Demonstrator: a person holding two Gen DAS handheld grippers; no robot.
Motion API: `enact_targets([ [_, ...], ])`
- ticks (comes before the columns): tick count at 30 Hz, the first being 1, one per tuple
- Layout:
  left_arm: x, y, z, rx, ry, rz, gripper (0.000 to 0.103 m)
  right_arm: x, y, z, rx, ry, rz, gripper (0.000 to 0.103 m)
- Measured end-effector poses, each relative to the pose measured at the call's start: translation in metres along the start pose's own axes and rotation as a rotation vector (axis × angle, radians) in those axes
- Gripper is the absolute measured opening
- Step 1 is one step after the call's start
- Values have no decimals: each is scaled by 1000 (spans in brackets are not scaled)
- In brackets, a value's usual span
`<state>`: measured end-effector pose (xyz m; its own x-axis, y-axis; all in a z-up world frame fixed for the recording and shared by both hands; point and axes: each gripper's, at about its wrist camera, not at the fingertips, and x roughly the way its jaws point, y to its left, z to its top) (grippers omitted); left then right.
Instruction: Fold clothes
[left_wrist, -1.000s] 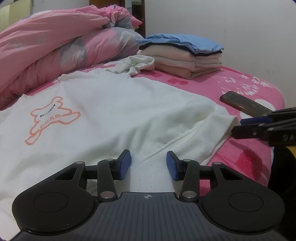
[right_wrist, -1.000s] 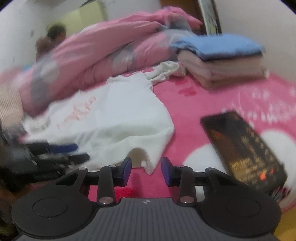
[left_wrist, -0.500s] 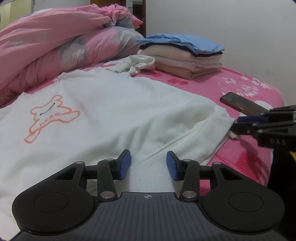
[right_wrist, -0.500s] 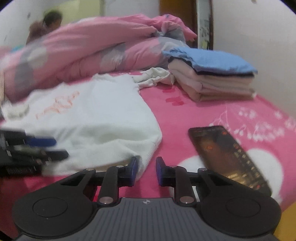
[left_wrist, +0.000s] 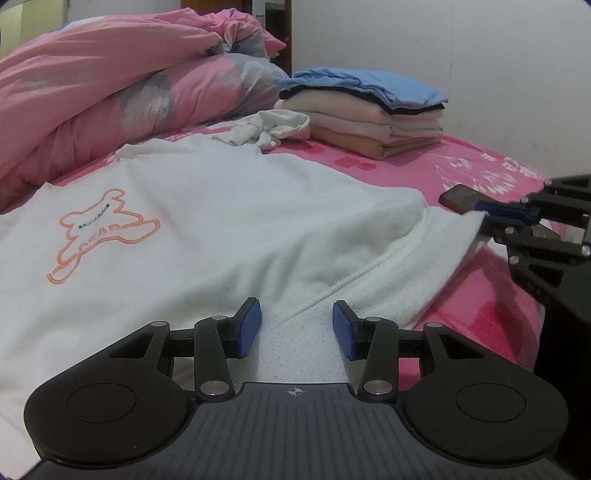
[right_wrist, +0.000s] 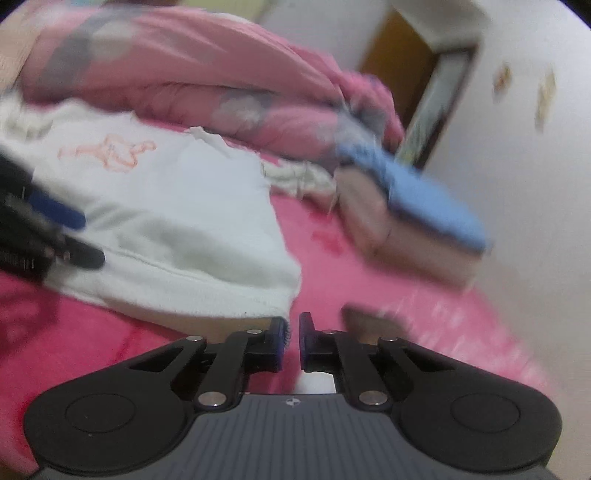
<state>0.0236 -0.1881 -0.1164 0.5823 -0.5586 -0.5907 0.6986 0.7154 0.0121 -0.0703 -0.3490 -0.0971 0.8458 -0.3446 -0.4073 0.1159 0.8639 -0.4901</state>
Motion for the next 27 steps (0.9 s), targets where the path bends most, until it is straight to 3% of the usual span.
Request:
enact_targets([
  [2,0,0,0,1,-1,-1,43,-4,9,1,-50,-28,-4,7],
  [4,0,0,0,0,0,-2,43,-2,8,2,2,-20,31,8],
  [7,0,0,0,-2,0,-4,43,4,-5,3,164,28,88,10],
  [11,0,0,1,-2,0,-5,43,12,-36,-6,493,99,192,18],
  [14,0,0,1,-1,0,-5,44,16,-45,-15,628,114,235,18],
  [18,1,1,1,-2,0,-6,44,9,-40,-16,606,64,233,19],
  [21,1,0,1,-3,0,-6,44,-1,-34,-15,548,10,97,22],
  [22,1,0,1,-2,0,-5,44,-2,-29,-13,485,-5,31,27],
  [23,1,0,0,-1,0,-5,44,-3,-23,-12,422,-20,-35,40],
  [24,1,0,0,-1,0,-5,44,-4,-16,-10,354,-34,-80,40],
  [27,1,1,1,-4,1,-7,44,-10,0,-6,248,-58,-76,41],
])
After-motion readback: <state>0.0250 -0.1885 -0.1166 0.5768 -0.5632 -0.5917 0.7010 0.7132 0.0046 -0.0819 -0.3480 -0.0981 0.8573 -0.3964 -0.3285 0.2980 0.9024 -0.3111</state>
